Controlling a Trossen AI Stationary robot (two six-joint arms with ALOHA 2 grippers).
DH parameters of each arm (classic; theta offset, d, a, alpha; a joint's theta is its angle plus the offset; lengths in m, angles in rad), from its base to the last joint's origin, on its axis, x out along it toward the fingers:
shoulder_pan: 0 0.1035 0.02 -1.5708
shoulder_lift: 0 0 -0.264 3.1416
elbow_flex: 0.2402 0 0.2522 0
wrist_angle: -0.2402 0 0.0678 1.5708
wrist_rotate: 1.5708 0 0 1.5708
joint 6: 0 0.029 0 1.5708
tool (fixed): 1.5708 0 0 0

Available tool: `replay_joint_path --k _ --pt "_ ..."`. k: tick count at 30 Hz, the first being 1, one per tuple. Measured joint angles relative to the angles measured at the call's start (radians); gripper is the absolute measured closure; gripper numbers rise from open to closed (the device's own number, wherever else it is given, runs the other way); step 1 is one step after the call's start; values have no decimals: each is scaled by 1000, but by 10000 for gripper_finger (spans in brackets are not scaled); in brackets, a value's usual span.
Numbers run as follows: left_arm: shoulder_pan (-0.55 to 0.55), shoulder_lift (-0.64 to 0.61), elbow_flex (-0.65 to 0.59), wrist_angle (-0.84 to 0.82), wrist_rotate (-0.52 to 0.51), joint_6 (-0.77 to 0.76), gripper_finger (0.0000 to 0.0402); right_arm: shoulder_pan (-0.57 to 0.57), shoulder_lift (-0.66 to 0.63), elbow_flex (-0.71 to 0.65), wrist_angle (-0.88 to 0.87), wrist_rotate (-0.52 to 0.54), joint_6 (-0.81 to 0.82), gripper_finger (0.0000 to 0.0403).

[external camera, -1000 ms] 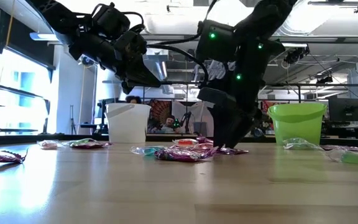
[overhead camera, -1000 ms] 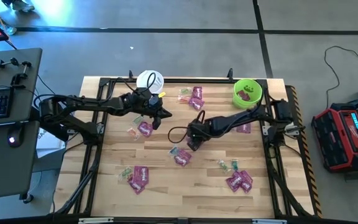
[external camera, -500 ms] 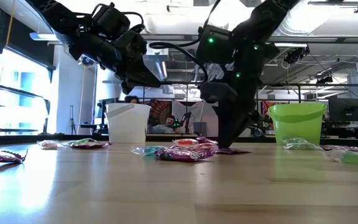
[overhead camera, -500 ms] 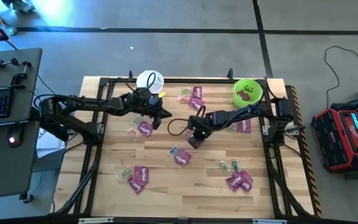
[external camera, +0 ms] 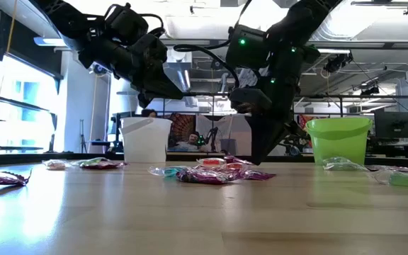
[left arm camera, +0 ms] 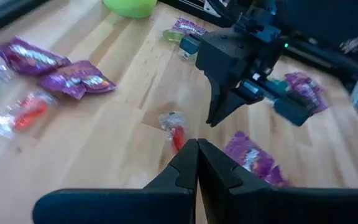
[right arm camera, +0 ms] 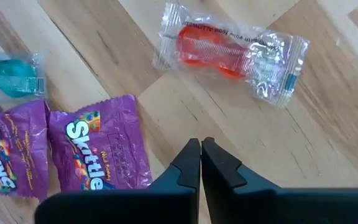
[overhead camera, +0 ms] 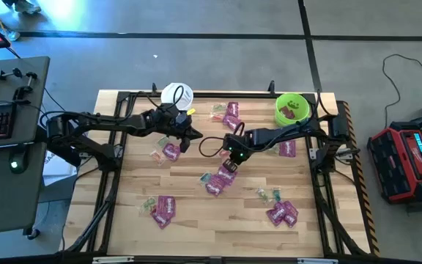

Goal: Sort candy by brand, put in halloween buckets
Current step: Put the violet candy into the green bucket

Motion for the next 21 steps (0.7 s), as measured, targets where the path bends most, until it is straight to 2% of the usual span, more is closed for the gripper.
replay_joint_path --k 8,13,17,21 --pt "14 0 0 -46 138 -166 402 48 -1 36 -19 -17 45 401" --pt "9 0 0 -147 121 -230 402 74 -3 92 -59 -5 18 401" --pt "-8 20 0 -139 121 -204 401 98 -4 106 -66 8 5 401" --pt "-11 55 0 -138 121 -242 396 122 -2 84 -18 53 54 402"
